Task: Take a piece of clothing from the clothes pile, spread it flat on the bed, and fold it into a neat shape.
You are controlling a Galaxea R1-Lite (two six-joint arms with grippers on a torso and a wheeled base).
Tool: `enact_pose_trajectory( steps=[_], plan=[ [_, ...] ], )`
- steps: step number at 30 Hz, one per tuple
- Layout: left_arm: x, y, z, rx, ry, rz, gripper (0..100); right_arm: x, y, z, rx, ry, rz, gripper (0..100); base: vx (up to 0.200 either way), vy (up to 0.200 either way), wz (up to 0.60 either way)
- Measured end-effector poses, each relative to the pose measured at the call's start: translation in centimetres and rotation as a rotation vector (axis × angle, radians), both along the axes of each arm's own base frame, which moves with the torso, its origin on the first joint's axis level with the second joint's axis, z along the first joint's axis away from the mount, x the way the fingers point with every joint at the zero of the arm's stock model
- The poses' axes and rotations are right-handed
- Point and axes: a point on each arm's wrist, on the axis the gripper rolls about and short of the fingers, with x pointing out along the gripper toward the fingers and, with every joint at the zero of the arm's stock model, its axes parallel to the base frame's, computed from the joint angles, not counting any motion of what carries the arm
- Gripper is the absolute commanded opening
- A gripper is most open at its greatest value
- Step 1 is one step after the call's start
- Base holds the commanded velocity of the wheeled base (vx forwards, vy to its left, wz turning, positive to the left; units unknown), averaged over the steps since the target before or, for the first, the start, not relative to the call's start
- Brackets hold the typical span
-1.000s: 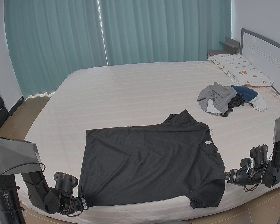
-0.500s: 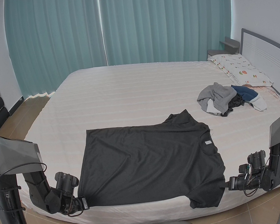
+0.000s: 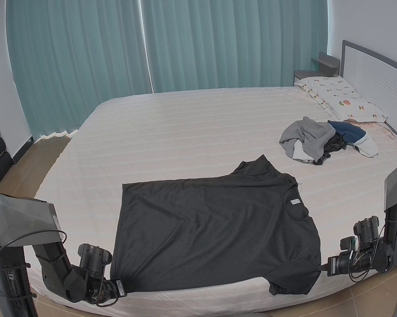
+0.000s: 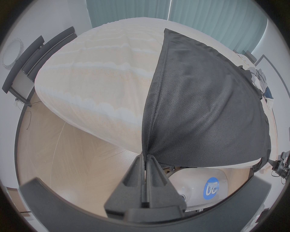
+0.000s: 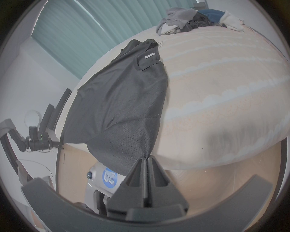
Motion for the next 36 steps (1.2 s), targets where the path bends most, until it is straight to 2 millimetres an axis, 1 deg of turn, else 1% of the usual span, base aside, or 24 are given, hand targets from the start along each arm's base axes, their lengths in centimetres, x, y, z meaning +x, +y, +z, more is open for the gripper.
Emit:
enact_pose_trajectory(
  steps=[4,9,13,16,26,27,28,36],
  plan=[
    [0.0,0.0,0.0,0.001,0.000,-0.002,0,-0.6,-0.3,0.0,-0.026,0.007,0.015,0,0.000,0.000,0.00],
    [-0.1,0.0,0.0,0.005,0.004,-0.009,0,-1.5,-0.5,0.0,-0.081,0.009,0.075,0,0.000,0.000,0.00],
    [-0.3,0.0,-0.1,0.006,0.009,-0.014,0,-2.1,-0.7,-0.2,-0.167,0.028,0.071,0,0.000,0.000,0.00],
    [-0.3,-0.1,-0.1,0.008,0.012,-0.017,0,-2.4,-0.8,-0.3,-0.196,0.039,0.072,0,0.000,0.000,0.00],
    [-0.4,-0.2,-0.1,0.008,0.013,-0.020,0,-2.3,-0.8,-0.5,-0.198,0.039,0.072,0,0.000,0.000,0.00],
    [-0.4,-0.2,-0.1,0.008,0.013,-0.020,0,-2.3,-0.8,-0.5,-0.198,0.037,0.072,100,0.000,0.000,0.00],
    [-0.4,-0.2,-0.1,0.008,0.013,-0.020,100,-2.3,-0.8,-0.5,-0.198,0.037,0.071,100,0.000,0.000,0.00],
    [-0.3,-0.4,0.1,0.000,0.005,-0.015,100,-1.9,-0.8,-0.3,-0.171,0.018,0.058,100,0.000,0.000,0.00]
  ],
)
